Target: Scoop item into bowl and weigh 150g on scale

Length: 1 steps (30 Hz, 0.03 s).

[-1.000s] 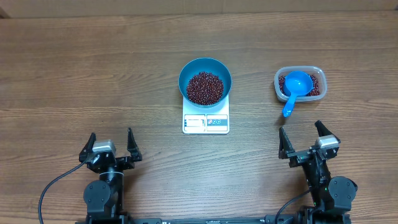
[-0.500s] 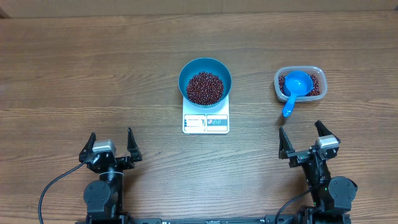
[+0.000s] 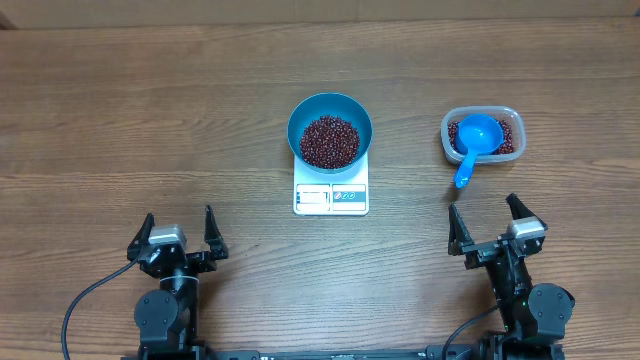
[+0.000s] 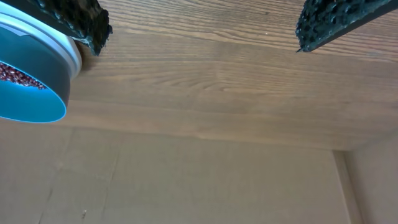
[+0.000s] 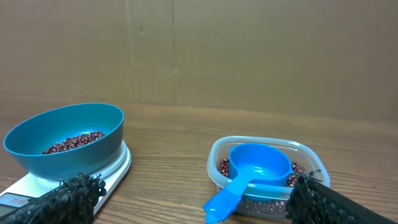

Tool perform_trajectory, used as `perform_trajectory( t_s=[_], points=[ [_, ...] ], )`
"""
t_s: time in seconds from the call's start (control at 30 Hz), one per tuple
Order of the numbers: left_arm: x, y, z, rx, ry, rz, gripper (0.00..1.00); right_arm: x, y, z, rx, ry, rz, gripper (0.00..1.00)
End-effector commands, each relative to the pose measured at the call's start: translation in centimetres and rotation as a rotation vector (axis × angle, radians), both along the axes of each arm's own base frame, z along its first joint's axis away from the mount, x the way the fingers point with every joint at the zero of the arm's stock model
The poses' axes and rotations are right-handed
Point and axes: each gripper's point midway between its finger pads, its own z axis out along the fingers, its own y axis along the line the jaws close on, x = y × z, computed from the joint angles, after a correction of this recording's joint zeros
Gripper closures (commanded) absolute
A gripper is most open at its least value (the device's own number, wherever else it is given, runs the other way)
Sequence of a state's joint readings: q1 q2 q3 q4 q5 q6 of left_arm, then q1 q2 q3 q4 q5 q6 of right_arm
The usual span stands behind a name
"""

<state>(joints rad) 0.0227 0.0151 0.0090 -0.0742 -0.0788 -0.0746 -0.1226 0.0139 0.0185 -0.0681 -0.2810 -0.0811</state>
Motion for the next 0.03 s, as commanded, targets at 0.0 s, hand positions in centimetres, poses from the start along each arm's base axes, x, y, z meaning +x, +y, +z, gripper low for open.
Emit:
perform_trajectory(
  t_s=[0.0],
  points=[
    [-0.03,0.13,0.07,0.015,-0.006,0.002,0.0,0.0,0.02,-0.09,0.005,-0.006,-0.001,0.0]
  ],
)
